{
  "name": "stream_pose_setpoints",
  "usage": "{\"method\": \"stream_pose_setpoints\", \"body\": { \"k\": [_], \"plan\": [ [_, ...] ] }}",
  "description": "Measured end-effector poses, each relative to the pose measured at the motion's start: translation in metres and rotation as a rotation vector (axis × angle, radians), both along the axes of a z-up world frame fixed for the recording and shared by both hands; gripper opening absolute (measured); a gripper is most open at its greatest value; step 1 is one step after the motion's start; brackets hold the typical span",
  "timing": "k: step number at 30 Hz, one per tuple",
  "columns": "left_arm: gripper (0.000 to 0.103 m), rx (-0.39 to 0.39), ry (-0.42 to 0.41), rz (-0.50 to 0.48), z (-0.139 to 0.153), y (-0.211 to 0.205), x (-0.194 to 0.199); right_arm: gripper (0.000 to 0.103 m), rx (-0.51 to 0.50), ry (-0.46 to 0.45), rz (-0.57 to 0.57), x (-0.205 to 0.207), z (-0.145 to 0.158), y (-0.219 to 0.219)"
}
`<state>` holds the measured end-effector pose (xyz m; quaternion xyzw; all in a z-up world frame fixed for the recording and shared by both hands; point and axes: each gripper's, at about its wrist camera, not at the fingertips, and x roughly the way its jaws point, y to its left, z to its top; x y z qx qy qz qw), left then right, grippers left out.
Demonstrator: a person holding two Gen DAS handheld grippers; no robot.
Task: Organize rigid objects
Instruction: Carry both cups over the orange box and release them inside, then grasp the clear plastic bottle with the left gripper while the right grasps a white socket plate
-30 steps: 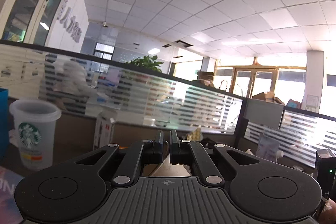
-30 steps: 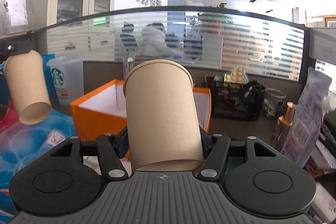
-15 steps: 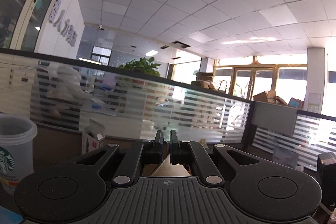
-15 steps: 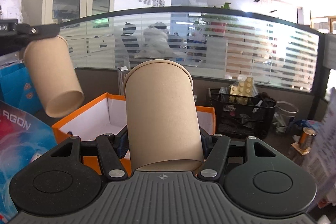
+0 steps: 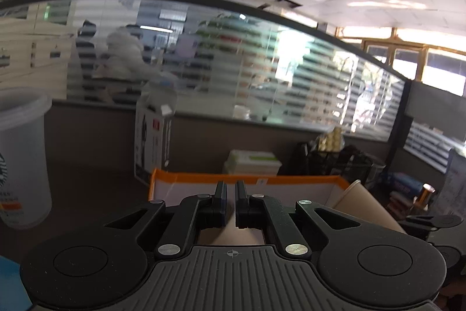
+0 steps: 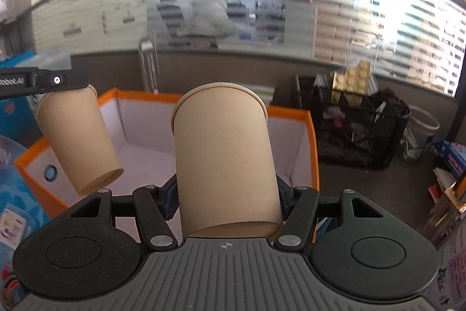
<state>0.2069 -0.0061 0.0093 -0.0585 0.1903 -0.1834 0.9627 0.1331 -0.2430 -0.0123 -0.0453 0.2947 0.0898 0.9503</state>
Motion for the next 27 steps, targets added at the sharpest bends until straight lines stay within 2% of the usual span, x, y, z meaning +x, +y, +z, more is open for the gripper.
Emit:
{"method": "stream_pose_setpoints", "body": {
  "k": [6,7,8,9,11,12,13,16,20,22,24,26,27],
  "plan": [
    [0.004,0.037,0.044,0.008,-0.007,-0.003,0.007,0.059,-0.049,0.017,-0.001,0.007,-0.007,0.009],
    [0.009,0.040,0.047,0.010,-0.006,-0.003,0.006,0.060,-0.053,0.018,-0.001,0.008,-0.007,0.010],
    [0.012,0.049,0.053,0.016,-0.006,-0.003,0.005,0.067,-0.057,0.018,-0.002,0.009,-0.007,0.011],
    [0.022,0.048,0.055,0.011,-0.005,-0.002,0.004,0.076,-0.056,0.015,-0.008,0.010,-0.007,0.011],
    [0.059,0.042,0.055,0.002,-0.002,0.000,0.000,0.083,-0.058,0.014,-0.011,0.011,-0.005,0.012],
    [0.091,0.043,0.051,0.010,0.001,0.001,-0.004,0.083,-0.061,0.012,-0.008,0.011,-0.004,0.012],
    [0.102,0.036,0.034,0.017,0.005,0.003,-0.008,0.083,-0.063,0.006,-0.004,0.010,-0.002,0.013],
    [0.103,0.035,-0.026,0.022,0.025,0.013,-0.030,0.083,-0.062,-0.045,0.013,-0.002,0.012,0.015],
    [0.103,0.007,-0.096,0.022,0.040,0.041,-0.061,0.092,-0.059,-0.151,0.076,-0.044,0.038,0.020],
    [0.103,-0.054,-0.137,0.050,0.036,0.063,-0.078,0.096,-0.053,-0.179,0.125,-0.069,0.043,0.023],
    [0.103,-0.154,-0.169,0.107,0.024,0.085,-0.095,0.100,-0.046,-0.188,0.183,-0.095,0.041,0.025],
    [0.103,-0.240,-0.168,0.165,0.009,0.106,-0.108,0.100,-0.059,-0.177,0.224,-0.118,0.032,0.026],
    [0.103,-0.257,-0.147,0.173,0.003,0.114,-0.113,0.102,-0.070,-0.170,0.243,-0.128,0.026,0.027]
  ]
}}
